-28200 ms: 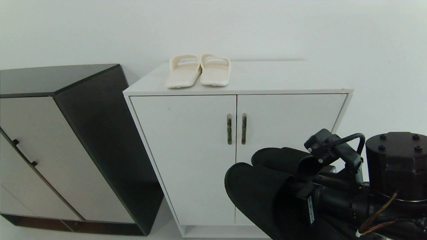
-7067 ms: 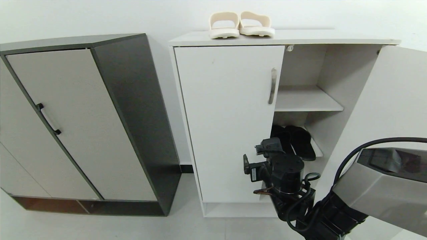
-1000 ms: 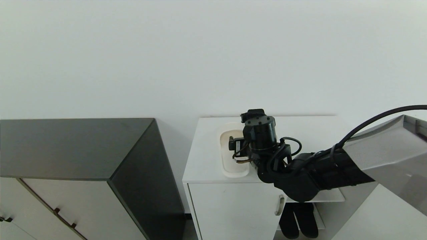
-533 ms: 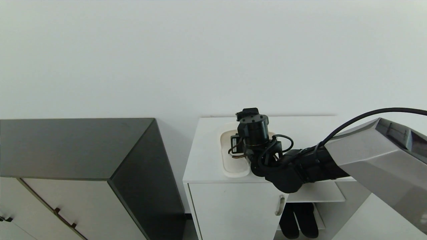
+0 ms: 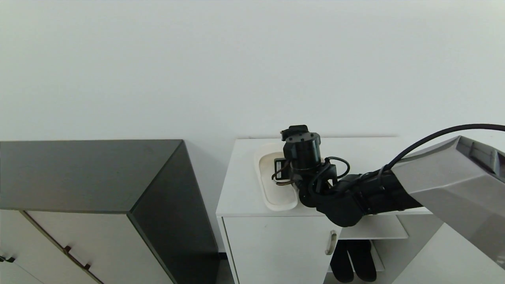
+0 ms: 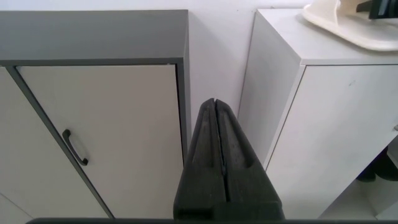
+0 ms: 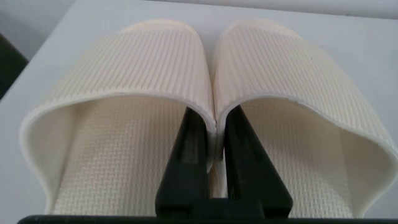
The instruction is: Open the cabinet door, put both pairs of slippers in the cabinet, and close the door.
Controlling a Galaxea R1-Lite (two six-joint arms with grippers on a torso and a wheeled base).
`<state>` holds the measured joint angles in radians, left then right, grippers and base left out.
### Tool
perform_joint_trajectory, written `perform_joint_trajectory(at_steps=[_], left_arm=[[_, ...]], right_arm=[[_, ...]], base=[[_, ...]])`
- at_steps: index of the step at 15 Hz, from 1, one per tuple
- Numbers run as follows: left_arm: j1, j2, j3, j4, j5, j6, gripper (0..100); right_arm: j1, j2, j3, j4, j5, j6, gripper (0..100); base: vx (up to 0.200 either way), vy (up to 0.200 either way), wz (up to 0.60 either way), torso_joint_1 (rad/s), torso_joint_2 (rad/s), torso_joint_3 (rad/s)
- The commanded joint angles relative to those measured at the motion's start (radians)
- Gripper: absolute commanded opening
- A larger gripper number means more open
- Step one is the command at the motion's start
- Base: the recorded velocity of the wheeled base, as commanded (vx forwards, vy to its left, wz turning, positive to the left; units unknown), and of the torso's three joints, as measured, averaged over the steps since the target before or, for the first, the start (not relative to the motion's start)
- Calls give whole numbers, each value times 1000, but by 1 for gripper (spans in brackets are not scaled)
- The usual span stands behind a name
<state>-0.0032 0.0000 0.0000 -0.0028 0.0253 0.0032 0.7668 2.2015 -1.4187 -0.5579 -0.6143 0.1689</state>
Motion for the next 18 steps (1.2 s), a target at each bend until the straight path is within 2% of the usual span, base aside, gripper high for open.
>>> perform_joint_trajectory(at_steps=[1,4,6,9,16,18], left_arm=[[0,2,0,0,1,0,0],[0,2,0,0,1,0,0],[0,2,0,0,2,-2,0],[0,2,0,0,2,-2,0],[0,2,0,0,2,-3,0],[0,0,0,0,5,-6,0]], right_arm=[[31,-101,73,-5,25,1,0],[68,-250,218,-8,70,9,0],[89,-379,371,-27,113,7,0],[129,-482,506,-28,122,9,0],[131,-474,540,-30,117,18,0],[131,-473,546,-30,117,18,0]], base=[[0,0,0,0,0,0],[0,0,0,0,0,0],[0,0,0,0,0,0],[0,0,0,0,0,0],[0,0,0,0,0,0],[-200,0,0,2,-5,0]])
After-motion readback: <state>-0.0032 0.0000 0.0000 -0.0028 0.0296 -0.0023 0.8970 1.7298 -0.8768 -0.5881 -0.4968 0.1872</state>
